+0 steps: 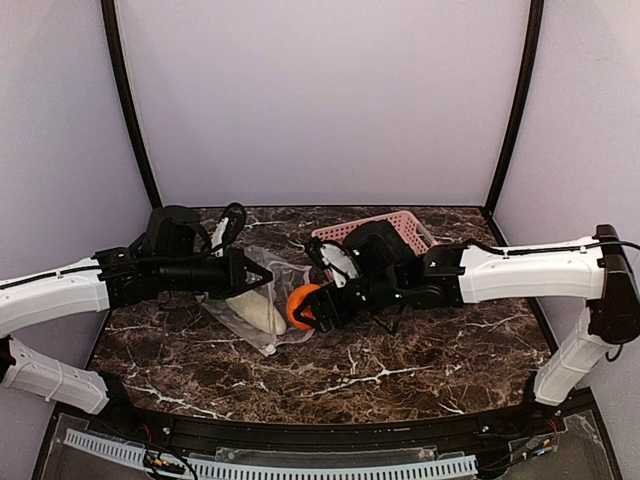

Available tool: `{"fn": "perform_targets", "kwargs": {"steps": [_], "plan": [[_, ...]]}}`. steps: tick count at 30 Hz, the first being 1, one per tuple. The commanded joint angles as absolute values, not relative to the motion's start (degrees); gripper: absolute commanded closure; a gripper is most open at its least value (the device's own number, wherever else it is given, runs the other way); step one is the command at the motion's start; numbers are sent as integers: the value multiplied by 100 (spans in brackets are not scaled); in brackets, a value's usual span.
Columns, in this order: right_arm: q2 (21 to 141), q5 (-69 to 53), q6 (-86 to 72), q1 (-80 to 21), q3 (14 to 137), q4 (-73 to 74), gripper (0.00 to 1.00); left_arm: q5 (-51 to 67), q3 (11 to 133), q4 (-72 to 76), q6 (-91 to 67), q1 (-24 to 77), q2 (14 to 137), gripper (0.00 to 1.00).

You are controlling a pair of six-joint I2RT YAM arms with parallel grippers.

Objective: Place the food in the zip-top bag and seal the zipper
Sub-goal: Place the fake fruit in the zipper food storage bag.

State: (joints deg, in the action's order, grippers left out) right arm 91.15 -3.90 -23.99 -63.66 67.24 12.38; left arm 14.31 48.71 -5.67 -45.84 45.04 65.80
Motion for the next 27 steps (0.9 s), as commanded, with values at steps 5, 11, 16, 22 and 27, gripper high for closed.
{"fn": "perform_targets", "kwargs": {"steps": [5,11,16,22,27], "plan": [[9777,341,-2551,-6476,7402,1011,24,1433,4852,-449,-4659,4561,6397,99],[10271,658,-2637,-6477,7920,984,24,1432,4836,-439,-4673,4583,6378,99],[10657,832,-2611,-6475,8260,849,23,1432,4809,-418,-4699,4594,6355,99],[11009,933,-2665,-6475,8547,808,17,1406,4799,-409,-4704,4593,6315,99],[11098,957,-2708,-6475,8621,795,9,1375,4767,-404,-4702,4597,6271,99]]}}
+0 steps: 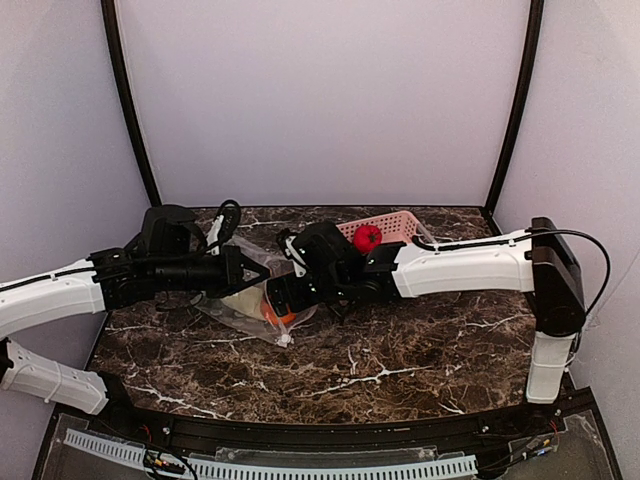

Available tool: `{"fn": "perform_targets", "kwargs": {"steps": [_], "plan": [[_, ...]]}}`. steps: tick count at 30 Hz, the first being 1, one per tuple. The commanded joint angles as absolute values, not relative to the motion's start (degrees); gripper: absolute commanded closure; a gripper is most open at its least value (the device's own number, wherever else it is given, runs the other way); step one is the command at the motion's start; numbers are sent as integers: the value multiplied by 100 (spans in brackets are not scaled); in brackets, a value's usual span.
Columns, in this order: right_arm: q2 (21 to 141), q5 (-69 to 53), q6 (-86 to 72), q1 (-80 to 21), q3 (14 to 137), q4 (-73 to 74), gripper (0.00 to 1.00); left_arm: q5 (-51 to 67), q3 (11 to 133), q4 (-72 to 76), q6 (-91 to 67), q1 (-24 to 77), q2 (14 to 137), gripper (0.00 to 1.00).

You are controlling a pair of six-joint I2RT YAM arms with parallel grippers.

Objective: Place the food in the zip-top bag and seal the zipper
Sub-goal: Place the fake fruit in the zipper food storage bag.

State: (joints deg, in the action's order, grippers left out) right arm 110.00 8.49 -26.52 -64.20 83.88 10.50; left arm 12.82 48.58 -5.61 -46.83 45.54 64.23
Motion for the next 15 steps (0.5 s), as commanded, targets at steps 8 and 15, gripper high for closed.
{"fn": "perform_targets", "kwargs": {"steps": [8,15], "plan": [[11014,1019,-2702,-6473,8566,817,6,1315,4694,-448,-4696,4597,6175,99],[10566,802,-2643,-6475,8331,826,7,1033,4685,-618,-4633,4588,6061,99]]}}
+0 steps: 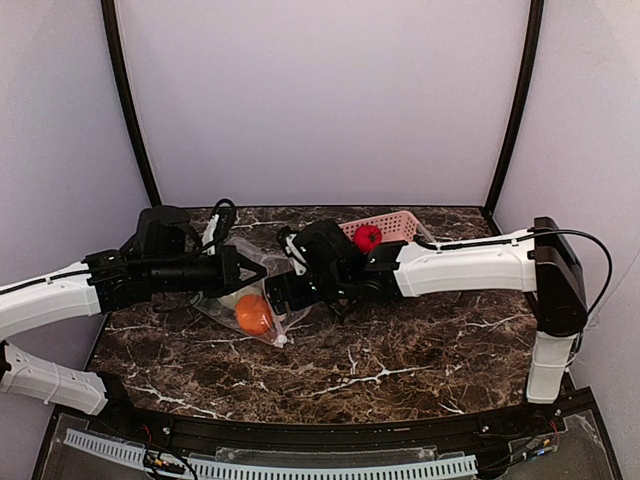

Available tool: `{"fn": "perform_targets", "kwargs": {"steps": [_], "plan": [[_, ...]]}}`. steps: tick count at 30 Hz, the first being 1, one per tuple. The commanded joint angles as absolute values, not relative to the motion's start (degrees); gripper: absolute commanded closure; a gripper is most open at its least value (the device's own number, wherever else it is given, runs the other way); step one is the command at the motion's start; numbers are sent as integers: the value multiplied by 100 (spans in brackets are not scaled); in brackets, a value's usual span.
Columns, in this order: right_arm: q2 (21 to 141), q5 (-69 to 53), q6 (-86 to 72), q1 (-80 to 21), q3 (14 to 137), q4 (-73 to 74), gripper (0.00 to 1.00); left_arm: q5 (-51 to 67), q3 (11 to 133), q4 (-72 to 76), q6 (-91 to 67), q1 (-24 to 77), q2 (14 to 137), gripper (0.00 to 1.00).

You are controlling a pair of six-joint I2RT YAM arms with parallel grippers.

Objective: Place the food in the zip-top bag and seal the zipper
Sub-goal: Place the fake fruit in the zipper food storage bag, then pick up the fake fruit from the bin.

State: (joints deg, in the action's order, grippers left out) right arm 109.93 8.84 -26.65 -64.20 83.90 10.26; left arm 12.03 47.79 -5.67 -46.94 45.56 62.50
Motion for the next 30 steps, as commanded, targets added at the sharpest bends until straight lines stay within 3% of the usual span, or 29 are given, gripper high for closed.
{"fn": "perform_targets", "kwargs": {"steps": [1,7,14,30], "plan": [[10438,771,-2644,-6475,8244,826,7,1017,4678,-649,-4619,4588,6054,99],[9452,683,-2604,-6471,7543,962,7,877,4654,-715,-4555,4556,6047,99],[8680,1446,-2584,-6424,7146,1840,7,810,4641,-705,-4550,4468,6026,99],[8900,1238,-2254,-5105,7521,3019,2,814,4486,-731,-4580,4393,5854,99]]}}
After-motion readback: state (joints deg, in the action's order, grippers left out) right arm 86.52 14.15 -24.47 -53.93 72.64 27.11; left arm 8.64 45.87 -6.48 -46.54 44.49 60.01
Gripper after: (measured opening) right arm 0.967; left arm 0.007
